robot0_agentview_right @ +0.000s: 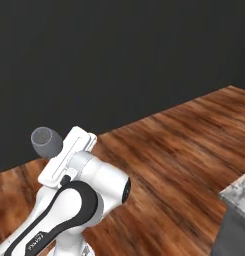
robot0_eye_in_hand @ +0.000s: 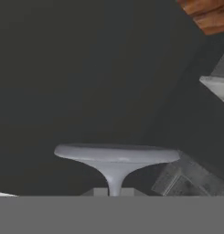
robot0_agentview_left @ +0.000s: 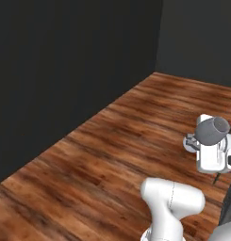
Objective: Retrieve the wine glasses from the counter and place one next to each plate.
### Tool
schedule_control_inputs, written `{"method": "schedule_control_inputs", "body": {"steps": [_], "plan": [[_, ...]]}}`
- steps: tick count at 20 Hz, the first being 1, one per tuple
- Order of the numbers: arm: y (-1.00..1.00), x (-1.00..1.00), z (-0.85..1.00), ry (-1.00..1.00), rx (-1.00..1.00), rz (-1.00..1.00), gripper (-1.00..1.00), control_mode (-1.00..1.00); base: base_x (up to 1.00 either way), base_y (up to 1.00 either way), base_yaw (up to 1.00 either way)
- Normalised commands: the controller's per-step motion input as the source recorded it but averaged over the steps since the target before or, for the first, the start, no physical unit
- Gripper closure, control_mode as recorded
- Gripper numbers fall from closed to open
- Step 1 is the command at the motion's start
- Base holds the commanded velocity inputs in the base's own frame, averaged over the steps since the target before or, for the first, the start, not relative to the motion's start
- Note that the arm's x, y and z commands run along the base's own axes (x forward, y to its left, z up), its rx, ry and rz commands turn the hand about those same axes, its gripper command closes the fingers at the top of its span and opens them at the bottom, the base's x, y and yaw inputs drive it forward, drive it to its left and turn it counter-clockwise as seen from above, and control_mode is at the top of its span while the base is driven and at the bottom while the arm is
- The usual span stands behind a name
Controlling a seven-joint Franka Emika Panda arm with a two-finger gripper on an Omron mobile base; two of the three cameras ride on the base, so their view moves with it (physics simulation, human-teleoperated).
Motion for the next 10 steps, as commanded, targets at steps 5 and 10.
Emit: {"method": "schedule_control_inputs", "body": {"steps": [5,10], "plan": [[0.00,0.00,0.00,0.00,0.00,0.00,1.00,1.00,1.00,0.94,-0.50],[0.00,0.00,0.00,0.00,0.00,0.00,1.00,1.00,1.00,0.95,-0.50]]}}
